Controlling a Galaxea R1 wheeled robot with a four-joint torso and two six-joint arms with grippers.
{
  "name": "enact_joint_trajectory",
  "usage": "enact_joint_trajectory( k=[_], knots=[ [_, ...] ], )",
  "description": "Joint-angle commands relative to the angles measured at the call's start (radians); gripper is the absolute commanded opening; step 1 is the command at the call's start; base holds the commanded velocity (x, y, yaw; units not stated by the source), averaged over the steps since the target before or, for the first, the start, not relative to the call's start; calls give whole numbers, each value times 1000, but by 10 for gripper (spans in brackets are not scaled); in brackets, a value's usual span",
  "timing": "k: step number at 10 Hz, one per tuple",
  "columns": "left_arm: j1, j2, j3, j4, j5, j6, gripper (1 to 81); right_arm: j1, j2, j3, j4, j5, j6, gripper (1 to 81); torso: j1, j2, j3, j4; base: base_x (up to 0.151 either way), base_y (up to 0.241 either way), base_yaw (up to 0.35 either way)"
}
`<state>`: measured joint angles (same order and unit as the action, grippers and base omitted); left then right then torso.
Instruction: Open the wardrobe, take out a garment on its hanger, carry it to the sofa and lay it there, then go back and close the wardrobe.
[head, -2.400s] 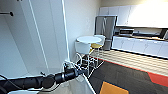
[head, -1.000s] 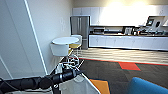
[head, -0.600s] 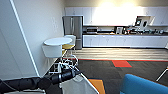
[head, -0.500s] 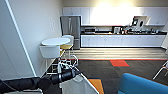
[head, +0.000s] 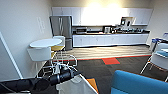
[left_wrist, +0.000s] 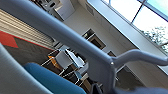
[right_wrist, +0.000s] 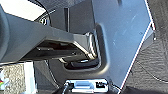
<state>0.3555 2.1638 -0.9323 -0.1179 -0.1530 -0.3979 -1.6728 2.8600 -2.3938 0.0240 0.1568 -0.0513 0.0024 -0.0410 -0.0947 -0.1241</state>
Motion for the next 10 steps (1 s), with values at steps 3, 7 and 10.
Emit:
enact_joint_trajectory(
  k=[3, 7, 10],
  knots=[
    [-141, -4, 32, 40, -25, 16, 10, 21, -8, 9, -4, -62, -1, 811, 0, 0, 0, 0, 0, 0, -253],
    [-137, -4, 40, 52, -27, 13, 10, 21, -3, 9, -4, -60, -1, 811, 0, 0, 0, 0, 0, 0, -256],
    [-129, -5, 43, 52, -26, 14, 10, 23, -2, 9, -4, -59, -1, 811, 0, 0, 0, 0, 0, 0, -258]
  ],
)
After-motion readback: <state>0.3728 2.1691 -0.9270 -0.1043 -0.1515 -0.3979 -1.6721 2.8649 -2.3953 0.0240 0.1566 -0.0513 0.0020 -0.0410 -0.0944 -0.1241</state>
